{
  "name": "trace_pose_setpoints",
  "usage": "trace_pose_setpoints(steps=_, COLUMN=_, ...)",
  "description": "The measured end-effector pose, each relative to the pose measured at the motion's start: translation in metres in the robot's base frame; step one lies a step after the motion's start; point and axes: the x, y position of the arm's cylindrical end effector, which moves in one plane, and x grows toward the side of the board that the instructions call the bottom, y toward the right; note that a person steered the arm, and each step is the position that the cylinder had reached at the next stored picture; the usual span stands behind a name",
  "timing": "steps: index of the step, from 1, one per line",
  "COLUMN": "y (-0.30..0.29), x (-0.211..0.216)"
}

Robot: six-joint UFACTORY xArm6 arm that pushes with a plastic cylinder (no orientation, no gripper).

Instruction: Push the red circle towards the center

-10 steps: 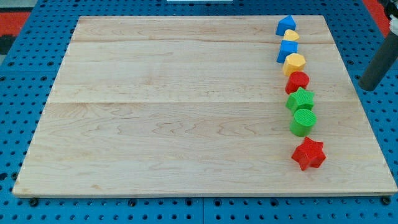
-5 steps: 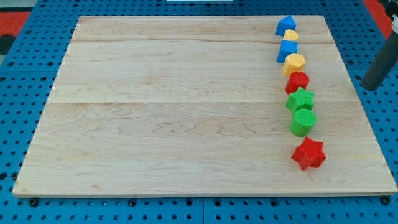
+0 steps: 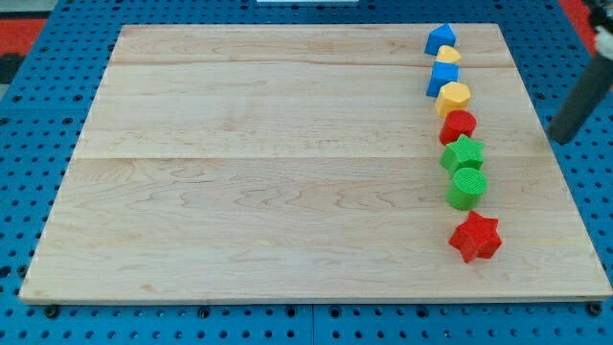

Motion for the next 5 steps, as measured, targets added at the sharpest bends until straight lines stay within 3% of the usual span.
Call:
trace_pose_setpoints(steps=2, y=-0.122, x=0.0)
trace_pose_setpoints(steps=3, y=-0.074, x=-0.002)
trace_pose_setpoints(steps=4, y=-0.084, x=-0.014)
trace_pose_setpoints(steps=5, y=-0.172, x=-0.022)
